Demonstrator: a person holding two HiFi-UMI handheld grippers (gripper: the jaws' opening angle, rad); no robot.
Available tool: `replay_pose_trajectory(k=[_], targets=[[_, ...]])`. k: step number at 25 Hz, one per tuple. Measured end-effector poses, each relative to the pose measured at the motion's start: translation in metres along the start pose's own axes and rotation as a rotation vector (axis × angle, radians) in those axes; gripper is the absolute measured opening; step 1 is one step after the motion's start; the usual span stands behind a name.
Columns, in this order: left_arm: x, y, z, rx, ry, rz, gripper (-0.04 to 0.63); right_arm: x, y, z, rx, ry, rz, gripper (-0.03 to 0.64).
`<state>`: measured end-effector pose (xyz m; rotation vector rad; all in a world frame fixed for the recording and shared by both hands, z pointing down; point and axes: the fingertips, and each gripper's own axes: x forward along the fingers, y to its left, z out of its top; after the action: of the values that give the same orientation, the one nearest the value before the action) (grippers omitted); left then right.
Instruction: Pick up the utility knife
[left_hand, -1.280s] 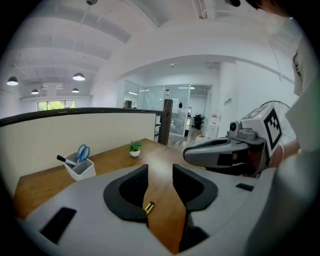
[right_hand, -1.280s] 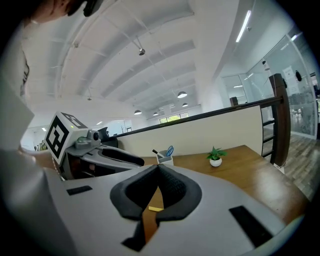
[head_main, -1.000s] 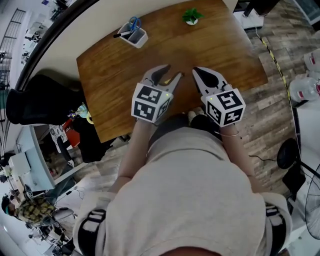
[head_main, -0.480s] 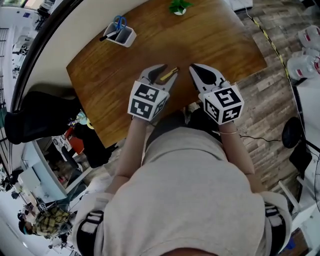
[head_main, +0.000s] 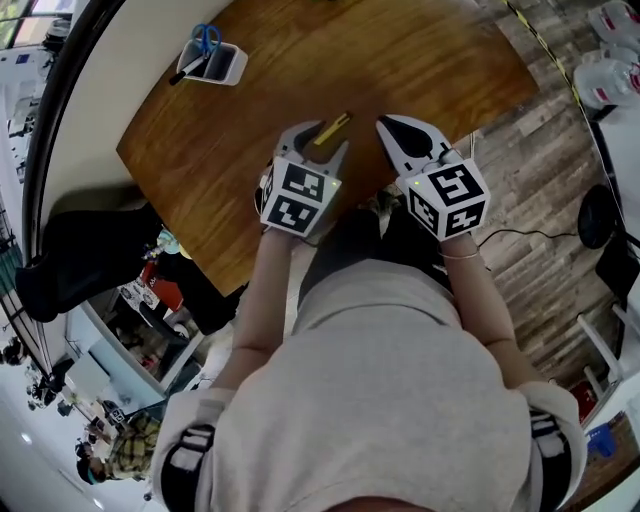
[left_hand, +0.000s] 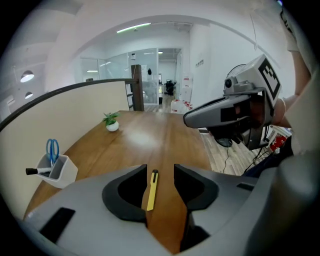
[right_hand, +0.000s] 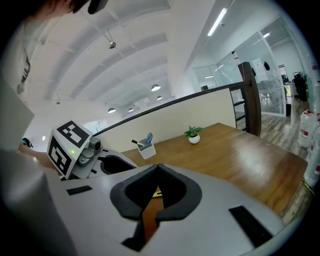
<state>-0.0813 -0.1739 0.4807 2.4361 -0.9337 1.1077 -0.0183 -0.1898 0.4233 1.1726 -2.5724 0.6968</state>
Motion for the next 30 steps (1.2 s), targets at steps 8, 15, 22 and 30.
replay_pose_trajectory(k=[8,15,22,30], targets=[[0.028,0.008,-0.029,-0.009,0.072,-0.019,0.169,0.002,-0.009,-0.038,0.05,0.06,-0.022,0.009],[0.063,0.013,-0.039,0.004,0.11,-0.027,0.167,0.013,-0.018,-0.057,0.053,0.086,-0.018,0.009],[0.084,0.018,-0.048,0.047,0.161,-0.004,0.15,0.021,-0.027,-0.07,0.073,0.099,-0.017,0.009],[0.091,0.015,-0.049,0.052,0.16,-0.032,0.12,0.035,-0.04,-0.075,0.057,0.103,-0.011,0.009]])
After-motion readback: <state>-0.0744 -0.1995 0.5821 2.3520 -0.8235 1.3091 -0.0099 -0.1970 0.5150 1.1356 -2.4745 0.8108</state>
